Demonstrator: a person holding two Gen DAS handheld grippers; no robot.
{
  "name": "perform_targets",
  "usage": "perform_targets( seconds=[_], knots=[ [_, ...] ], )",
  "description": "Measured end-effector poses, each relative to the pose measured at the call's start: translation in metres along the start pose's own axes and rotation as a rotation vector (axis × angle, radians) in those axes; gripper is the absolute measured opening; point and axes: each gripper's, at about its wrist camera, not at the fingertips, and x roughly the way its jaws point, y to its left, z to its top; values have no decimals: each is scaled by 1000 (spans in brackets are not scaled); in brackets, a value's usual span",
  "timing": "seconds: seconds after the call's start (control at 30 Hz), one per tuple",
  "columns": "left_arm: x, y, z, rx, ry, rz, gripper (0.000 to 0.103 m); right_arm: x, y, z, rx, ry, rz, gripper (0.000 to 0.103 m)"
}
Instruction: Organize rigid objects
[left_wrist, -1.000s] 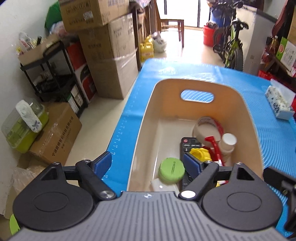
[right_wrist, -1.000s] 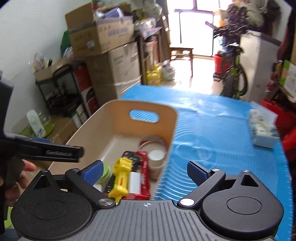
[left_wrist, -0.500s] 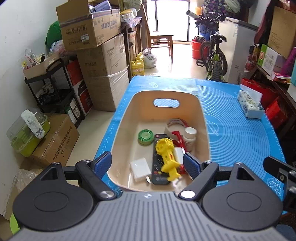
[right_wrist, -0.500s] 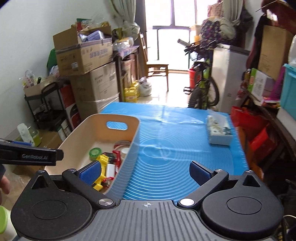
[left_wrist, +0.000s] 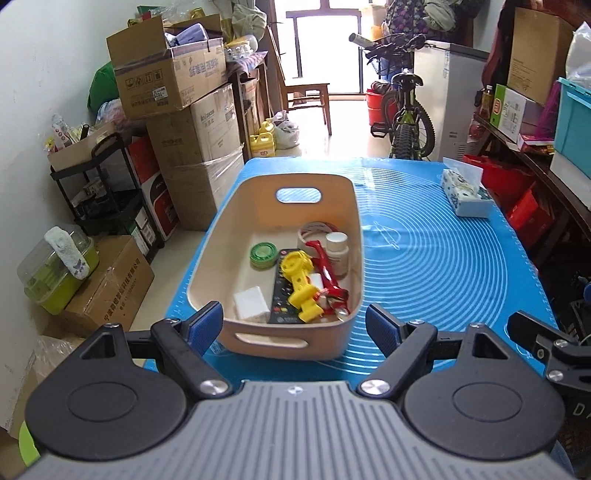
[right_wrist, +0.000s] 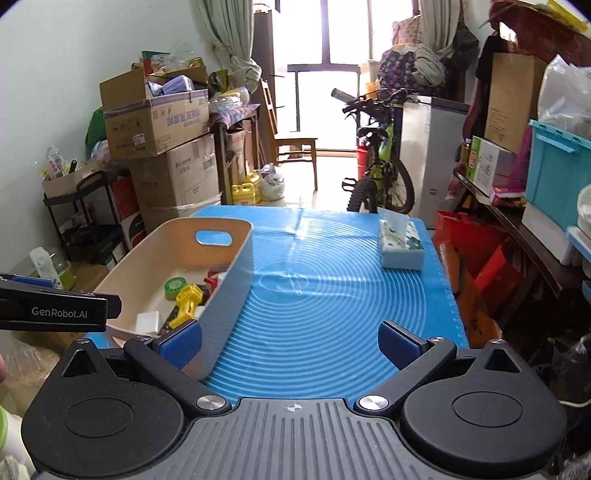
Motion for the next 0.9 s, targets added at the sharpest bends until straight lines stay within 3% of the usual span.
perform_targets(
  seconds=[0.63,0.9],
  knots=[
    [8,-32,-60,57,3,-18,84,-8,-16,-55,14,-18,-20,100],
    [17,-30,-68,18,27,-29,84,-2,-8,-65,-11,-20,-19,100]
  ],
)
